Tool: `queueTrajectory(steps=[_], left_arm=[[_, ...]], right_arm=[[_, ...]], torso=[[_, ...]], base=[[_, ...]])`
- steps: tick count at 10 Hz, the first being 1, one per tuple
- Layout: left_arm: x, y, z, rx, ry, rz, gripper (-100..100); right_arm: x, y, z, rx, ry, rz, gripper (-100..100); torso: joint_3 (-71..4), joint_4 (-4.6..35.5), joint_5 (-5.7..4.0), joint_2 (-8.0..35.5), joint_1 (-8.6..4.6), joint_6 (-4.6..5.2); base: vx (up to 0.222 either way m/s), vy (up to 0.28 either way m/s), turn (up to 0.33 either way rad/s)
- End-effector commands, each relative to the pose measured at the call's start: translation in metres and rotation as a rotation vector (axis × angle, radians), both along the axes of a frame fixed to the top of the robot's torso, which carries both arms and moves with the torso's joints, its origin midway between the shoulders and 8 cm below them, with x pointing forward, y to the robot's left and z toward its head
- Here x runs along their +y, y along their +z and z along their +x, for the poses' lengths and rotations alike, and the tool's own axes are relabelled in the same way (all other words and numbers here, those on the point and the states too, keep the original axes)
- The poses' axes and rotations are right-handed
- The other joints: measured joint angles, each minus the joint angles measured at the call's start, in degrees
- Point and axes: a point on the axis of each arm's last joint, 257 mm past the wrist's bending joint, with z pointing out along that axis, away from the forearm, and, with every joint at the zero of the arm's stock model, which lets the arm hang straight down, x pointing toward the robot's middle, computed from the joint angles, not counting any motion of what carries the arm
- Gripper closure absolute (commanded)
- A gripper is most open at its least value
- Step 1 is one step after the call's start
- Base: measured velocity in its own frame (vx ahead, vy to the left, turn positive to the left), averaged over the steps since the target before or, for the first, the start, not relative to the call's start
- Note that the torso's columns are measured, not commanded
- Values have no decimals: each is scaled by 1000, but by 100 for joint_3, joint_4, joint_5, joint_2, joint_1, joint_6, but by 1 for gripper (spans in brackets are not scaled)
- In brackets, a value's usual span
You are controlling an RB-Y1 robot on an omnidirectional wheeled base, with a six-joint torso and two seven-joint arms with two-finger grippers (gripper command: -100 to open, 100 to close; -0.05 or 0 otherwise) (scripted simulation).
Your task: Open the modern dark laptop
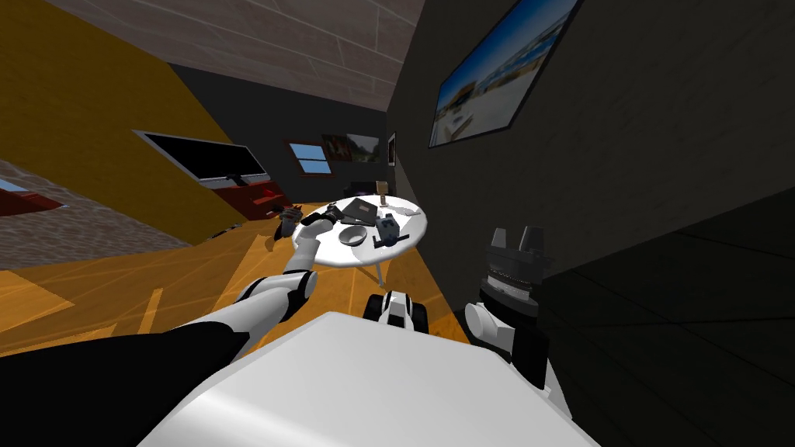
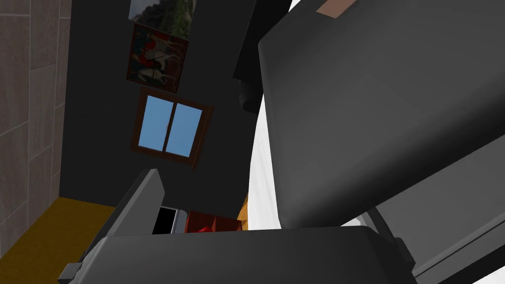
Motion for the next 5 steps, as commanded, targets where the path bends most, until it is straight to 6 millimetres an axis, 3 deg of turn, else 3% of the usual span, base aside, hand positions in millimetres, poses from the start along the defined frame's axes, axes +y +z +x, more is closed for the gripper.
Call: queueTrajectory(steps=[1, 5], left_arm=[[0, 0, 0, 4, -1, -1, 0], [0, -2, 0, 6, -1, -2, 0]], right_arm=[[0, 0, 0, 0, 0, 0, 0], [0, 0, 0, 0, 0, 0, 0]], torso=[[0, -12, 13, -2, 13, 1], [-28, -38, 29, -44, 28, 3]], base=[[6, -5, -6], [0, 0, 0]])
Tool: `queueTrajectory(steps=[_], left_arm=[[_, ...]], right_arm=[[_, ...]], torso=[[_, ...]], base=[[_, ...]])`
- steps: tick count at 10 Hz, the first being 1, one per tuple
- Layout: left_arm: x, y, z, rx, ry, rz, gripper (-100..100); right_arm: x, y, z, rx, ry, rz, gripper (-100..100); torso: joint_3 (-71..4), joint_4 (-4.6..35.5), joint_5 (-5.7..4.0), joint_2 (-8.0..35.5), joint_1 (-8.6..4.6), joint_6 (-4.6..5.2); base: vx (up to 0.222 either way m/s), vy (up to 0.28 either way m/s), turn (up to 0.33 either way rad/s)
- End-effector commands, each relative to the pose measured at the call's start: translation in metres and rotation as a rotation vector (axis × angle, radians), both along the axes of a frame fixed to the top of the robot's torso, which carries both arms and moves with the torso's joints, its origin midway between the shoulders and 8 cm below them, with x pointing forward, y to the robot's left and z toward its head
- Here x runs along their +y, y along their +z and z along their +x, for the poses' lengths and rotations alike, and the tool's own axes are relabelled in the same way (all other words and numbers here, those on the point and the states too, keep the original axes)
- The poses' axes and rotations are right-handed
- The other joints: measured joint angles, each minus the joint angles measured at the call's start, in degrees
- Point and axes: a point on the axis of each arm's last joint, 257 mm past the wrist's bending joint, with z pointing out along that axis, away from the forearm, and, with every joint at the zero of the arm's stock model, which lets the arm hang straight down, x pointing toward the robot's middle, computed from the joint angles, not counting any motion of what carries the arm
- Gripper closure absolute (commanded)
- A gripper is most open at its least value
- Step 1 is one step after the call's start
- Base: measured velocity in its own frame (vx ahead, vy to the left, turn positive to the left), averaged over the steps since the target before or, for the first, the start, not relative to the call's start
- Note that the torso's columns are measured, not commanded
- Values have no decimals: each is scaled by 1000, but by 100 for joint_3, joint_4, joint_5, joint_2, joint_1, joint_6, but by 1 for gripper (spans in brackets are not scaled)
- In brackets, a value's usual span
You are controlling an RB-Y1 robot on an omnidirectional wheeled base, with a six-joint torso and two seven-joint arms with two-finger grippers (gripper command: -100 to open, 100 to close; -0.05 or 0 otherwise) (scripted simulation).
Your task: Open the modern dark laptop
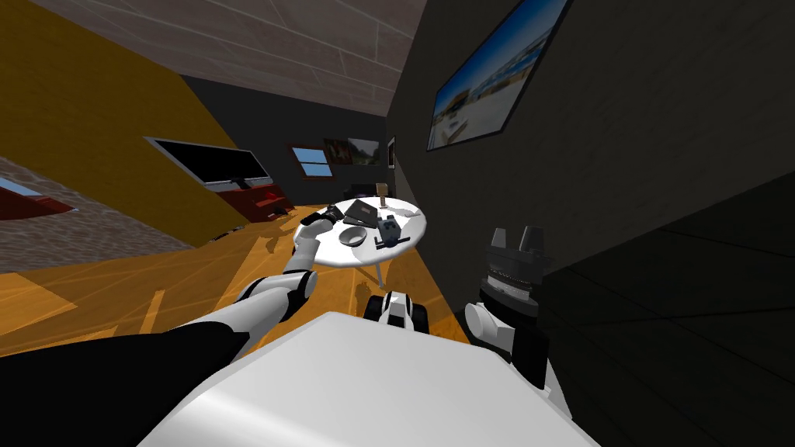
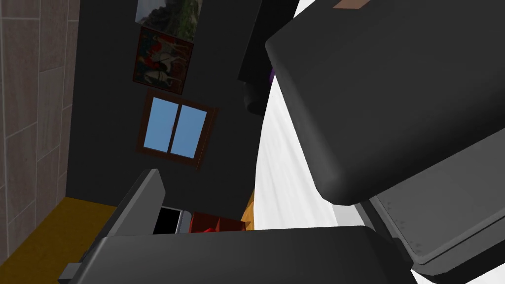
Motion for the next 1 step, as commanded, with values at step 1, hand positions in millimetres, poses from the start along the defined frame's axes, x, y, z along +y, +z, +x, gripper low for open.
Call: queueTrajectory(steps=[1], left_arm=[[0, 0, 0, 0, 0, 0, 0]], right_arm=[[0, 0, 0, 0, 0, 0, 0]], torso=[[0, 0, -1, 0, -2, 0]], base=[[0, 0, 0]])
